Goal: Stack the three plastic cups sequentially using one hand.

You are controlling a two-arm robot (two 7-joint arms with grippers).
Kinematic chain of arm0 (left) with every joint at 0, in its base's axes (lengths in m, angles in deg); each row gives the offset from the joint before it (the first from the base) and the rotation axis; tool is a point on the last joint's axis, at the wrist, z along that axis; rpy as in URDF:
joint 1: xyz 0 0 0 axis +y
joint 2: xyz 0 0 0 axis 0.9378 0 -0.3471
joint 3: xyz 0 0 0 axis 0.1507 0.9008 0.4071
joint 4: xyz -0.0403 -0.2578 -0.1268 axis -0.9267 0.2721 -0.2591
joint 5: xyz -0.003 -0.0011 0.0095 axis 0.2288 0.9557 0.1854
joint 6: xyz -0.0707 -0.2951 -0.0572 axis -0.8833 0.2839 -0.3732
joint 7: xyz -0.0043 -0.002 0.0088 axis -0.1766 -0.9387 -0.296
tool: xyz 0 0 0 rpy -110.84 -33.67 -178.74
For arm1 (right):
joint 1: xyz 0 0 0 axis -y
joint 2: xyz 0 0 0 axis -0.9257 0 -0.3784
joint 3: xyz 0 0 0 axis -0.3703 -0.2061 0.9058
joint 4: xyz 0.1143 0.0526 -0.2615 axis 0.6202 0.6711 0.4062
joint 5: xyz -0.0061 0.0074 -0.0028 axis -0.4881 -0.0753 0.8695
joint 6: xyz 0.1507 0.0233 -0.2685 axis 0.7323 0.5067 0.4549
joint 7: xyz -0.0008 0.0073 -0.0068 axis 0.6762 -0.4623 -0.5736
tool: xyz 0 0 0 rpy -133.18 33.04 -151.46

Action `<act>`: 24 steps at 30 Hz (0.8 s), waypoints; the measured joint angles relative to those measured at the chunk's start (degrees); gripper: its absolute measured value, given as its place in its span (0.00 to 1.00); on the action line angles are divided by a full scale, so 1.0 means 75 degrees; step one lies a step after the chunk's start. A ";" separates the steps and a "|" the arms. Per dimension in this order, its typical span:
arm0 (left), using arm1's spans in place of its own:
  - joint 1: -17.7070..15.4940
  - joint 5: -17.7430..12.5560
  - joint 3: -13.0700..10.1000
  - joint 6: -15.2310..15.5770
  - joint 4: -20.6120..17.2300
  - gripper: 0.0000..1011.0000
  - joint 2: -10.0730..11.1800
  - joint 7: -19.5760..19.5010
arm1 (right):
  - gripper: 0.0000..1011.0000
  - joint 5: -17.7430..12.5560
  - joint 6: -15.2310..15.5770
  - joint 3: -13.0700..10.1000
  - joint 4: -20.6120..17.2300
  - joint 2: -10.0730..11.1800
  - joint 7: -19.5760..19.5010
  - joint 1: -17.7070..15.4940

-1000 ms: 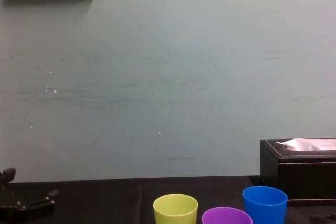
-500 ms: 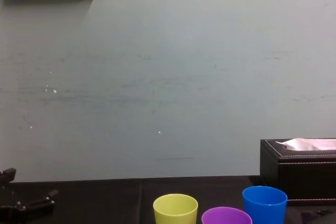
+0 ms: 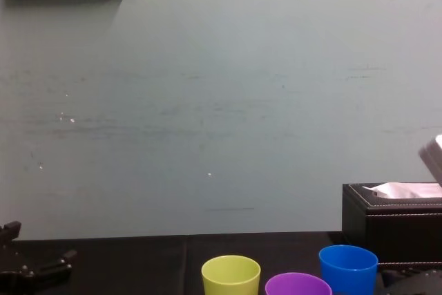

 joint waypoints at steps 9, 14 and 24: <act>0.0000 0.0000 0.0001 0.0000 0.0000 0.99 0.0000 0.0000 | 0.99 0.0213 0.0003 -0.0094 0.0252 -0.0236 -0.0064 0.0101; 0.0000 0.0000 0.0000 0.0000 0.0000 0.99 0.0000 0.0000 | 0.99 0.0277 -0.0013 -0.0146 0.0429 -0.0355 -0.0048 0.0173; 0.0000 0.0000 0.0000 0.0000 0.0001 0.99 0.0000 0.0000 | 0.99 0.0436 -0.0082 -0.0235 0.0737 -0.0567 0.0072 0.0299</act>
